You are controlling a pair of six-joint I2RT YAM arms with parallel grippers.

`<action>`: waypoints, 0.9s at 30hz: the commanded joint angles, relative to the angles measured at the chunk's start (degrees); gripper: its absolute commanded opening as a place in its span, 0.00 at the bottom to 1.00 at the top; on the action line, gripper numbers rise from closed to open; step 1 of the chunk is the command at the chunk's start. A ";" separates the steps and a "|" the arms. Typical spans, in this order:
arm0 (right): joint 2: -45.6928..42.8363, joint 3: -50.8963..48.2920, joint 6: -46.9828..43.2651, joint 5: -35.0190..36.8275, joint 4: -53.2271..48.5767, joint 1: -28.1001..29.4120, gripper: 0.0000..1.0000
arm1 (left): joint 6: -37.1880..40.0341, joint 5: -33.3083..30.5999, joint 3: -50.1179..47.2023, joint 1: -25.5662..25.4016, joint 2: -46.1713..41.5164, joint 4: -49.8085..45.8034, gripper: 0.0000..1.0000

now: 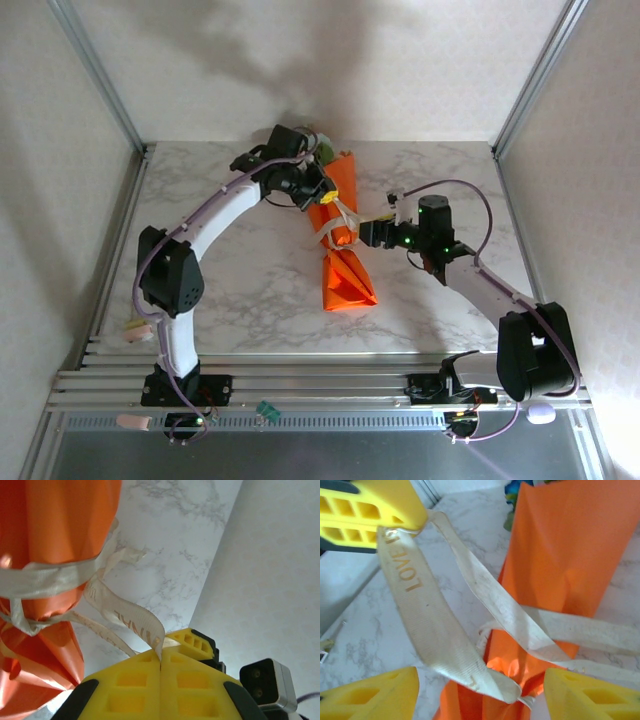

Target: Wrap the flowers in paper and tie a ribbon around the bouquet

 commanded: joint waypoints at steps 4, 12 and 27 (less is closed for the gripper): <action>-1.71 -0.18 -3.91 -3.07 5.47 -0.28 0.74 | 11.31 6.22 1.55 1.21 -2.73 0.54 0.00; 1.35 1.39 -9.26 -9.60 7.42 -2.65 0.80 | 22.01 13.16 -0.19 1.95 -5.50 1.32 0.00; 3.91 4.00 -26.01 -0.30 3.99 3.95 0.99 | 31.65 19.32 -0.89 2.59 -5.79 5.14 0.00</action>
